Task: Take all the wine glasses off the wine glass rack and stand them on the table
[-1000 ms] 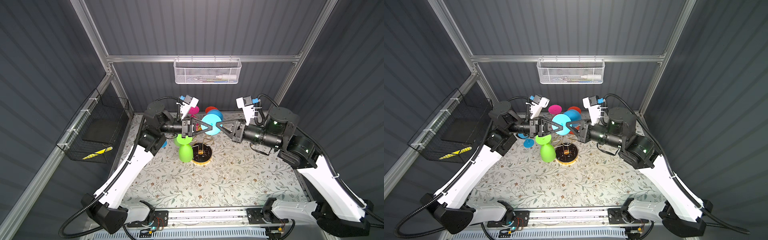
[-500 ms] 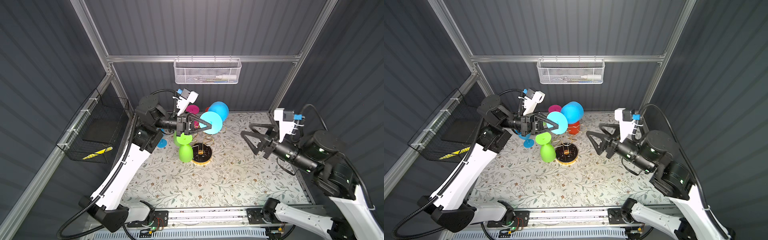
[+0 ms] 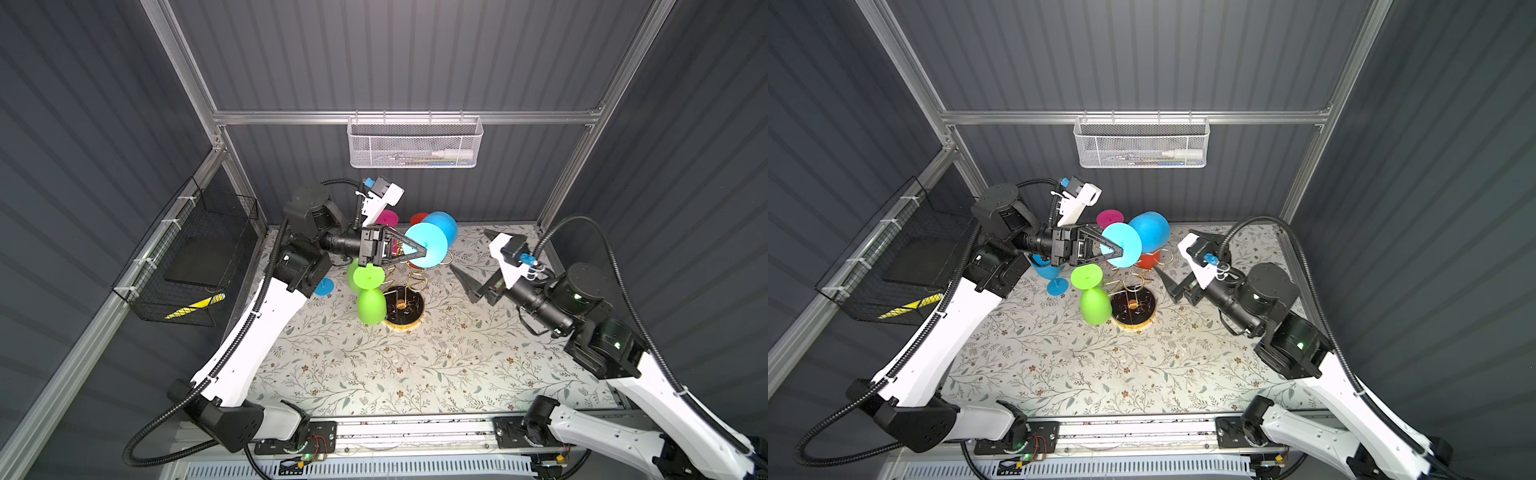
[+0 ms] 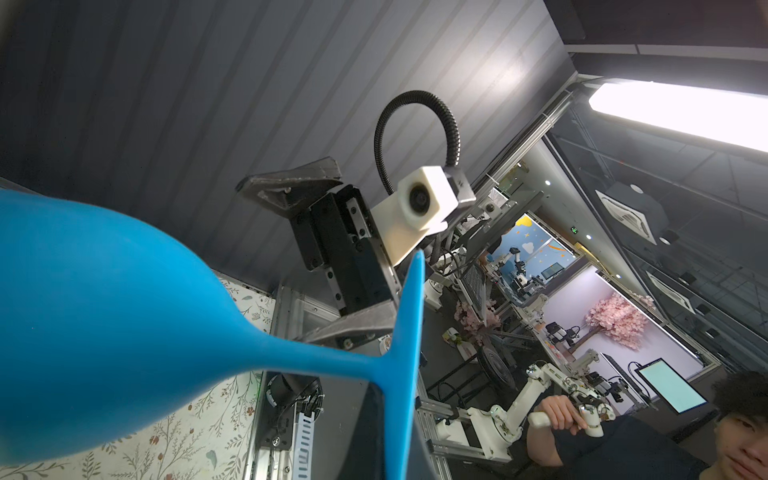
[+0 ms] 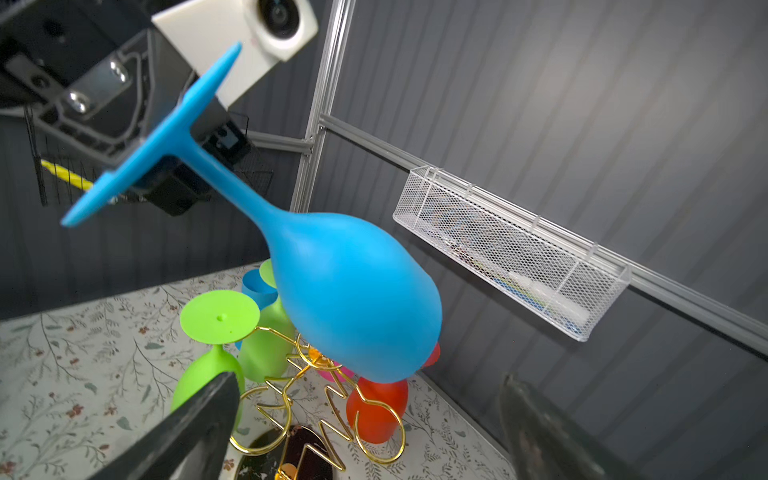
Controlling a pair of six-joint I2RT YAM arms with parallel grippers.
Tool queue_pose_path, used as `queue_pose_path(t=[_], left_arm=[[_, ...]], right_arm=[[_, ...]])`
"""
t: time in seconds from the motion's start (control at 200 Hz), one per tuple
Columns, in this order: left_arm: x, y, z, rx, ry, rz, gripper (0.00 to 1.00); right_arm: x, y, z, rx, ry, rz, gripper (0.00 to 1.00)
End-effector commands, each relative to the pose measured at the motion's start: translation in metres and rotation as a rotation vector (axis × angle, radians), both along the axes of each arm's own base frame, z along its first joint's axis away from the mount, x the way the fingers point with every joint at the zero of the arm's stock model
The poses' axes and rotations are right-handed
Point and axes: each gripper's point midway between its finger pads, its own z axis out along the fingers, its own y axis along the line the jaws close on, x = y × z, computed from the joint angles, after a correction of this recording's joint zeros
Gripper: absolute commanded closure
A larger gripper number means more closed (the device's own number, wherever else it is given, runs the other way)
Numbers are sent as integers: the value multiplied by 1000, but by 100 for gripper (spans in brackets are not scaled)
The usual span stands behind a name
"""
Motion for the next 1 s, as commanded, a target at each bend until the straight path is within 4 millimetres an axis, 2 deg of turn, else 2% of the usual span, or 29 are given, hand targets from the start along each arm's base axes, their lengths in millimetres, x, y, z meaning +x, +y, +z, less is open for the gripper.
queue_pose_path(t=[0.0, 0.255, 0.46, 0.715, 0.725, 0.76, 0.995], left_arm=[[-7, 5, 13, -20, -51, -21, 100], [-2, 3, 10, -15, -39, -20, 100], [1, 2, 11, -19, -30, -14, 100], [-2, 4, 15, -25, -30, -15, 100], [-2, 4, 16, -26, -31, -15, 100], [-2, 4, 16, -28, -32, -12, 100], [-3, 4, 18, -34, -25, -11, 100]], right_arm=[[-7, 4, 32, -28, -207, 38, 1], [14, 14, 28, -25, -182, 121, 1], [11, 33, 23, -68, -136, 265, 1], [30, 37, 22, -80, -127, 268, 1], [36, 42, 15, -88, -106, 269, 1], [41, 43, 12, -90, -96, 272, 1], [48, 54, 4, -99, -56, 322, 1]])
